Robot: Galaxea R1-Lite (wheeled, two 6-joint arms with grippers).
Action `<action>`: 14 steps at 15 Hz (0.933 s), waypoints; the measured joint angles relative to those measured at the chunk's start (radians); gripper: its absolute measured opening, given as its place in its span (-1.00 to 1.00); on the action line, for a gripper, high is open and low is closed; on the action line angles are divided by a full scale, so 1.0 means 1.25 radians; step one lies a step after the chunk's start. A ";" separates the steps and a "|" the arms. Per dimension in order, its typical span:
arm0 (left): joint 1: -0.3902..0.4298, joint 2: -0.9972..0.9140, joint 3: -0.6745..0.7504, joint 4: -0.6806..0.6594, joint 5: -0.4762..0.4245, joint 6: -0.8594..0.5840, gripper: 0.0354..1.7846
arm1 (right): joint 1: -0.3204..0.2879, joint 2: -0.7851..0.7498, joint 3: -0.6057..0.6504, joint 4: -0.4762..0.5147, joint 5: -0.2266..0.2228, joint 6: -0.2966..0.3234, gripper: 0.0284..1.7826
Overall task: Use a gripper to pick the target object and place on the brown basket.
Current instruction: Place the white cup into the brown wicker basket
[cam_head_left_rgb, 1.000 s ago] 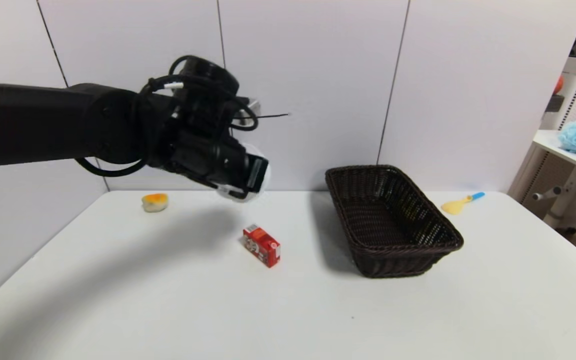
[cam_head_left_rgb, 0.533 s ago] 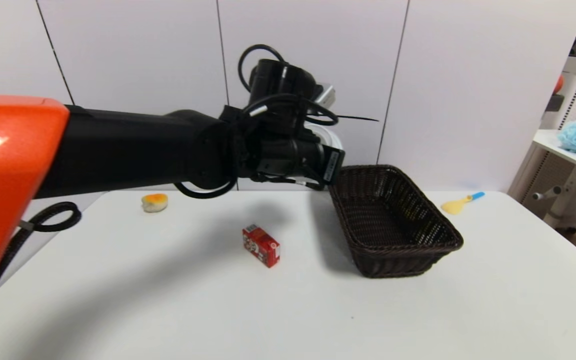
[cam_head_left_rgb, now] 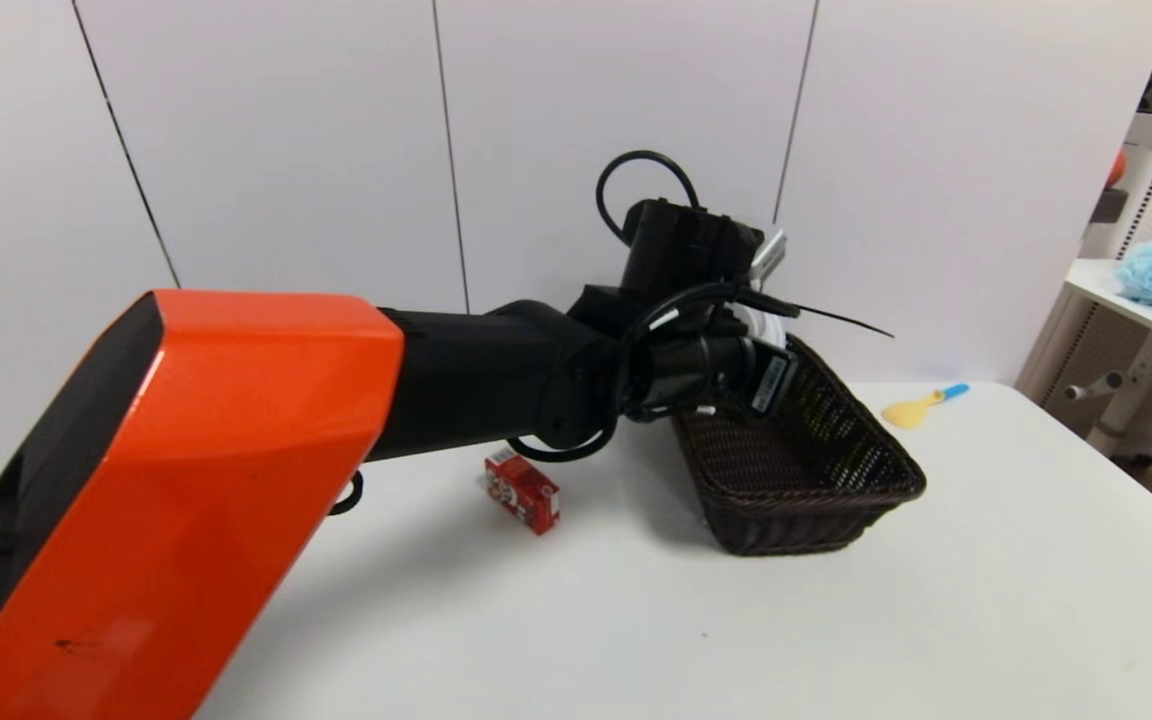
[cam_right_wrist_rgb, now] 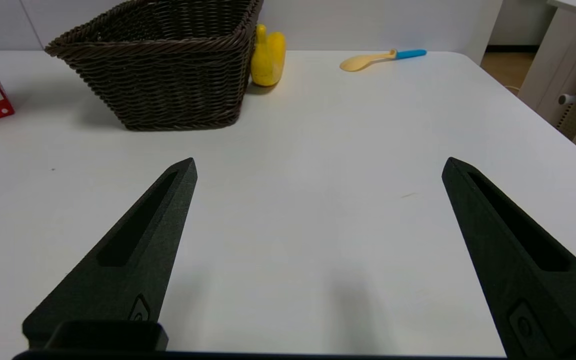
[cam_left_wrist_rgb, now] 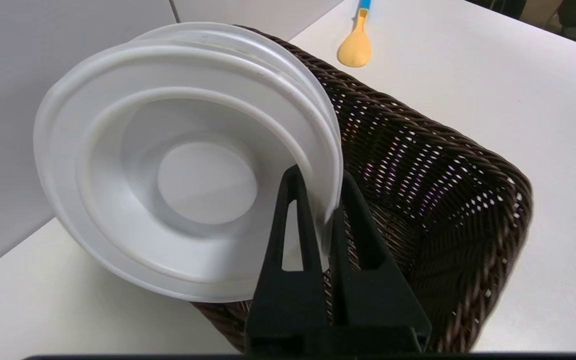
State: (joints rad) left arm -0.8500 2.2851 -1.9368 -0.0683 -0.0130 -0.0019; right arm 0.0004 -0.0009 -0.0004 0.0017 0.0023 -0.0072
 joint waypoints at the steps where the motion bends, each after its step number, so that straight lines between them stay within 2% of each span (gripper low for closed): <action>1: -0.003 0.016 -0.010 -0.008 0.000 0.000 -0.92 | 0.000 0.000 0.000 0.000 0.000 0.000 0.90; 4: -0.009 0.051 -0.019 -0.029 -0.002 -0.005 -0.92 | 0.000 0.000 0.000 0.000 0.000 0.000 0.90; 8: -0.006 0.074 -0.020 -0.023 -0.002 -0.007 -0.19 | 0.000 0.000 0.000 0.000 0.000 0.000 0.90; 12: -0.005 0.071 -0.019 -0.002 -0.002 0.001 0.25 | 0.000 0.000 0.000 0.000 0.000 0.000 0.90; 14: -0.005 0.041 -0.016 0.060 -0.001 0.002 0.41 | 0.000 0.000 0.000 0.000 0.000 0.000 0.90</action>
State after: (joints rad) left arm -0.8557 2.3360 -1.9564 0.0062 -0.0138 0.0009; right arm 0.0004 -0.0009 -0.0009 0.0013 0.0023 -0.0070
